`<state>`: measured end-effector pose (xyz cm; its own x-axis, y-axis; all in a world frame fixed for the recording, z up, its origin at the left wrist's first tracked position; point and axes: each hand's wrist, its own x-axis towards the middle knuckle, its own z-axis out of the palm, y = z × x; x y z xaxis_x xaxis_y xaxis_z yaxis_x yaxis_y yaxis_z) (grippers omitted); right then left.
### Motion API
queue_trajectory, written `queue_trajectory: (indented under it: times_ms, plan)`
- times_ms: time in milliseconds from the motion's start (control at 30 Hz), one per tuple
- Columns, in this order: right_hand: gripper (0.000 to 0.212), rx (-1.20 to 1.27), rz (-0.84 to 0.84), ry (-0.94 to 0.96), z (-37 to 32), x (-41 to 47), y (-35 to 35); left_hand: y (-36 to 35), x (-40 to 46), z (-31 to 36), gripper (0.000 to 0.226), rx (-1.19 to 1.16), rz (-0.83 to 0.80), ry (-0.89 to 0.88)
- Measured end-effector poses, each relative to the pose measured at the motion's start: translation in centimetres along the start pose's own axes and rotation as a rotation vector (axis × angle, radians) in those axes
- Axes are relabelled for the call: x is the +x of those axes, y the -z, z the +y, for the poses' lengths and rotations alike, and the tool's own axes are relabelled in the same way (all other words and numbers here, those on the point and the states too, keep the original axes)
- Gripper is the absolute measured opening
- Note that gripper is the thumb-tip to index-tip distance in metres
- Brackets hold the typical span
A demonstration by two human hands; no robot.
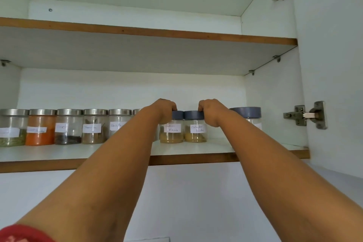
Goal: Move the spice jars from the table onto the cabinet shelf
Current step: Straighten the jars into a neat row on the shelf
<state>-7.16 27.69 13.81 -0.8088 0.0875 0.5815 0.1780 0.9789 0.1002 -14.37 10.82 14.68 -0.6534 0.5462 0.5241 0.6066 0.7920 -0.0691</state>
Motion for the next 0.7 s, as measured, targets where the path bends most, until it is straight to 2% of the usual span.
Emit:
queue_trajectory:
  times_ms: [233,467,567,633,700]
  plan:
    - [0.038,-0.012,-0.012,0.028,0.2,3.5,-1.4,-2.2,2.6,-1.4,0.038,-0.03,0.069,0.03]
    - [0.038,0.024,0.07,0.05,0.5,3.7,-2.3,-3.1,2.8,-1.7,0.038,-0.068,0.12,0.028]
    - [0.047,0.098,0.12,0.056,0.6,3.5,-3.3,-3.5,2.5,-1.5,0.052,-0.098,0.158,0.028]
    - [0.068,0.252,0.308,0.07,0.2,3.2,-3.0,-3.3,1.8,-1.3,0.07,-0.157,0.243,0.026]
    - [0.076,0.286,0.623,0.081,-0.3,2.9,-2.0,-2.7,0.8,-0.3,0.079,-0.194,0.354,0.011]
